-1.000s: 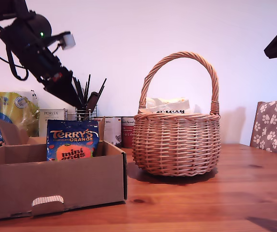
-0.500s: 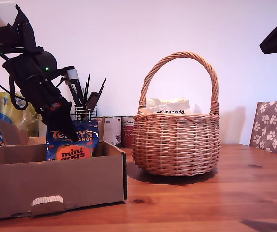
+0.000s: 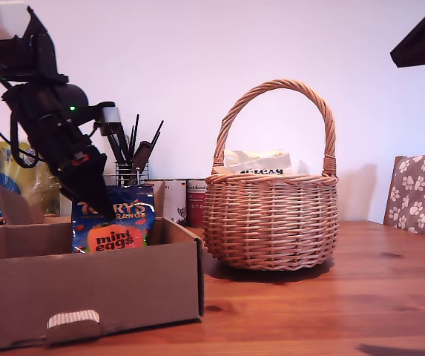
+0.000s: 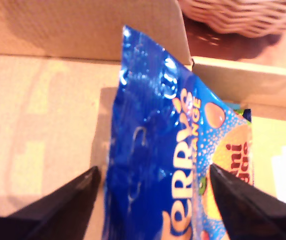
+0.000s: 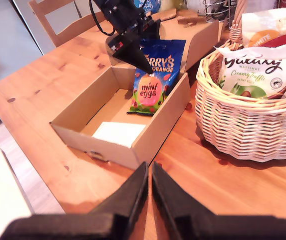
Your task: Move the bags of Easter eggs from the cardboard box on the left into the woven basket on the right side.
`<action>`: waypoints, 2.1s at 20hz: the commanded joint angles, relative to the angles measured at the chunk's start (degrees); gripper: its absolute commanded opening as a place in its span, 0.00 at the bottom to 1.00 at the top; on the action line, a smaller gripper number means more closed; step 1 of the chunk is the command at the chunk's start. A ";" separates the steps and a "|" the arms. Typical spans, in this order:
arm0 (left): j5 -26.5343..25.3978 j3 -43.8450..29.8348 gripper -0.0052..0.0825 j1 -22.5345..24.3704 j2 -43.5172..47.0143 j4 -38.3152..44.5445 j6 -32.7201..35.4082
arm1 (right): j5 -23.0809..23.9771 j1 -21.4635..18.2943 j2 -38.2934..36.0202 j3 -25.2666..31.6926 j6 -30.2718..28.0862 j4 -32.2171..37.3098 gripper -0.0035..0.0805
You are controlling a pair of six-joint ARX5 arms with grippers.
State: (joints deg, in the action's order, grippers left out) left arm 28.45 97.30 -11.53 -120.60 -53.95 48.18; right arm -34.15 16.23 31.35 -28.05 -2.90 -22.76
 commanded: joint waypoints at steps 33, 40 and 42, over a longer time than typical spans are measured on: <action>-8.00 -8.87 0.72 -8.48 4.63 -6.51 -6.51 | -0.42 0.26 -0.17 -0.68 1.38 0.20 0.03; -9.38 -8.83 0.06 -8.46 4.66 -4.46 -7.69 | -0.17 0.26 -0.17 -0.68 1.38 0.20 0.03; -9.42 -8.83 0.03 -8.46 4.68 -4.74 -7.67 | -0.15 0.26 -0.17 -0.68 1.36 0.20 0.03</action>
State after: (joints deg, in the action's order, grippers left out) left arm 18.94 89.01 -19.79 -114.91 -58.48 40.80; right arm -34.13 16.23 31.35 -28.05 -1.54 -22.74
